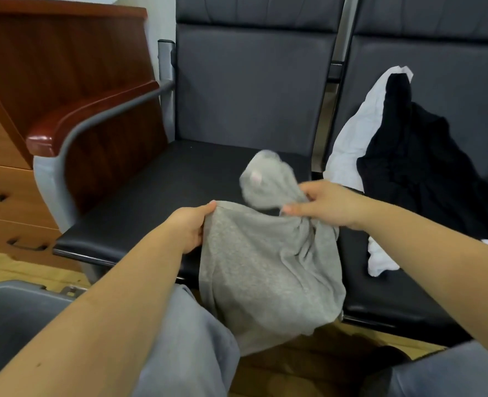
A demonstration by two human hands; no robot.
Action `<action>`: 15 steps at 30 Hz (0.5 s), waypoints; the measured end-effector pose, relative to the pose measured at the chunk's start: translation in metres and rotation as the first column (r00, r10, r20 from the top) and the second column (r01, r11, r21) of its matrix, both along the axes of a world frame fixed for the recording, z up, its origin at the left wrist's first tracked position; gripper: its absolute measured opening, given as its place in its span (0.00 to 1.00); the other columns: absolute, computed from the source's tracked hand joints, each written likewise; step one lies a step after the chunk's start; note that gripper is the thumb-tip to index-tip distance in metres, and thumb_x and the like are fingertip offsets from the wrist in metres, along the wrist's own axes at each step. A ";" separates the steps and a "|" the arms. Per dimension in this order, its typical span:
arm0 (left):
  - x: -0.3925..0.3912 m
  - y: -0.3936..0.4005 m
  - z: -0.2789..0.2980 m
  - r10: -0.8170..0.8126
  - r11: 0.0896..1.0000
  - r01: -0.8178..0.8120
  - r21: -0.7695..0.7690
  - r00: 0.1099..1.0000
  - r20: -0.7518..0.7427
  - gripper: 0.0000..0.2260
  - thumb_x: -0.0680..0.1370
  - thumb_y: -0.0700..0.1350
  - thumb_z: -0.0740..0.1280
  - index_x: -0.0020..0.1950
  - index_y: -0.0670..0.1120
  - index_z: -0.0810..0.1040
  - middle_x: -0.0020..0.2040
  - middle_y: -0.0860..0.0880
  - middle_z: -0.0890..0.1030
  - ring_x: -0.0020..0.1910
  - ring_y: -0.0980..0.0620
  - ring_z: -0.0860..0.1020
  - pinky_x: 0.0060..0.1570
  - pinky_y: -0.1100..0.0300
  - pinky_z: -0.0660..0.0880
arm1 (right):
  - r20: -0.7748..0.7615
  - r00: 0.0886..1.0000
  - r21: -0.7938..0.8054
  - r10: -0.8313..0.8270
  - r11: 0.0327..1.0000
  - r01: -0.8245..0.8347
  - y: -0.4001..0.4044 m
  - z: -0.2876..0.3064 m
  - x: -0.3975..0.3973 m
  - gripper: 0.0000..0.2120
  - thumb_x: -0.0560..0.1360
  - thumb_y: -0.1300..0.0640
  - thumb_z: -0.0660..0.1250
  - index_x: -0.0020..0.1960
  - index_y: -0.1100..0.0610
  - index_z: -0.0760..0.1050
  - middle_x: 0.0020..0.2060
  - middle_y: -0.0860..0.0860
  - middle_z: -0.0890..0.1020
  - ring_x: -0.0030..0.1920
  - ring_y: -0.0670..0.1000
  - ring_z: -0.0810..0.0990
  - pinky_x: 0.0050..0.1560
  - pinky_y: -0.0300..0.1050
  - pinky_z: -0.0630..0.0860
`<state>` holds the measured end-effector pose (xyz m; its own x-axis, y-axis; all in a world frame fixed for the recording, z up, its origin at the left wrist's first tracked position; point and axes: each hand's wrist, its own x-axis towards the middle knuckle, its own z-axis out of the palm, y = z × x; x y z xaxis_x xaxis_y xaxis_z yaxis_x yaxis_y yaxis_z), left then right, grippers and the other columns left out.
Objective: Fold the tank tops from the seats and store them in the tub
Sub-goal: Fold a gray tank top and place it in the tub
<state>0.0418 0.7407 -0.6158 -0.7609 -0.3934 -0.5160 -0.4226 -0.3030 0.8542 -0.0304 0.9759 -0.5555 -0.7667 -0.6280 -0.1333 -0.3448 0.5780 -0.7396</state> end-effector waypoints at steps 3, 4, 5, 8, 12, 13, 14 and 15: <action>0.004 0.000 0.000 0.000 1.000 0.001 -0.025 1.000 0.027 0.12 0.79 0.46 0.67 0.56 0.39 0.79 0.51 0.44 0.82 0.47 0.47 0.80 0.38 0.56 0.75 | 0.140 0.962 0.237 0.233 0.936 -0.261 0.003 -0.011 0.020 0.05 0.70 0.54 0.76 0.41 0.50 0.80 0.32 0.39 0.82 0.34 0.37 0.79 0.38 0.31 0.73; 0.006 0.000 0.000 -0.008 0.999 0.009 -0.033 1.000 0.031 0.12 0.79 0.46 0.67 0.56 0.38 0.78 0.50 0.44 0.81 0.45 0.48 0.80 0.37 0.57 0.75 | 0.153 0.950 0.287 0.272 0.908 -0.306 0.004 -0.016 0.024 0.05 0.70 0.56 0.75 0.40 0.49 0.80 0.32 0.38 0.81 0.34 0.37 0.78 0.38 0.31 0.72; 0.007 0.002 0.001 -0.016 0.999 0.017 -0.038 0.999 0.032 0.12 0.79 0.45 0.67 0.56 0.38 0.78 0.50 0.44 0.81 0.44 0.48 0.80 0.37 0.57 0.74 | 0.145 0.944 0.315 0.296 0.891 -0.327 0.005 -0.022 0.025 0.06 0.71 0.57 0.75 0.40 0.48 0.79 0.33 0.39 0.81 0.35 0.37 0.78 0.39 0.31 0.72; 0.012 0.003 0.002 -0.029 0.997 0.032 -0.065 0.999 0.039 0.13 0.79 0.45 0.67 0.58 0.37 0.77 0.52 0.43 0.81 0.45 0.48 0.79 0.41 0.56 0.74 | 0.084 0.952 0.320 0.293 0.897 -0.305 0.008 -0.029 0.028 0.06 0.71 0.58 0.74 0.44 0.50 0.80 0.40 0.43 0.81 0.40 0.41 0.78 0.43 0.33 0.73; 0.019 -0.001 0.002 -0.039 0.995 0.042 -0.094 0.999 0.035 0.15 0.79 0.46 0.67 0.61 0.37 0.76 0.58 0.42 0.80 0.50 0.46 0.79 0.49 0.53 0.75 | 0.012 0.962 0.424 0.274 0.870 -0.253 0.016 -0.022 0.028 0.24 0.71 0.58 0.75 0.65 0.49 0.73 0.56 0.43 0.77 0.55 0.45 0.76 0.58 0.40 0.72; 0.020 -0.001 0.003 -0.036 0.994 0.039 -0.104 0.999 0.033 0.15 0.79 0.46 0.67 0.61 0.37 0.76 0.58 0.42 0.80 0.50 0.47 0.79 0.50 0.53 0.75 | -0.003 0.964 0.469 0.266 0.852 -0.233 0.019 -0.018 0.028 0.29 0.71 0.58 0.75 0.69 0.48 0.69 0.59 0.43 0.74 0.58 0.45 0.74 0.59 0.39 0.71; 0.022 -0.002 0.004 -0.033 0.993 0.036 -0.113 0.999 0.030 0.15 0.79 0.45 0.67 0.62 0.38 0.75 0.58 0.42 0.80 0.49 0.47 0.79 0.50 0.53 0.75 | -0.013 0.966 0.517 0.257 0.829 -0.214 0.023 -0.014 0.028 0.33 0.71 0.58 0.74 0.72 0.49 0.66 0.61 0.45 0.72 0.61 0.45 0.72 0.59 0.38 0.69; 0.024 -0.002 0.004 -0.031 0.992 0.033 -0.119 0.999 0.024 0.15 0.79 0.45 0.67 0.62 0.38 0.75 0.57 0.43 0.80 0.47 0.48 0.79 0.49 0.53 0.75 | -0.021 0.969 0.574 0.246 0.796 -0.190 0.028 -0.010 0.027 0.35 0.71 0.59 0.74 0.74 0.49 0.63 0.64 0.47 0.72 0.62 0.47 0.72 0.57 0.38 0.69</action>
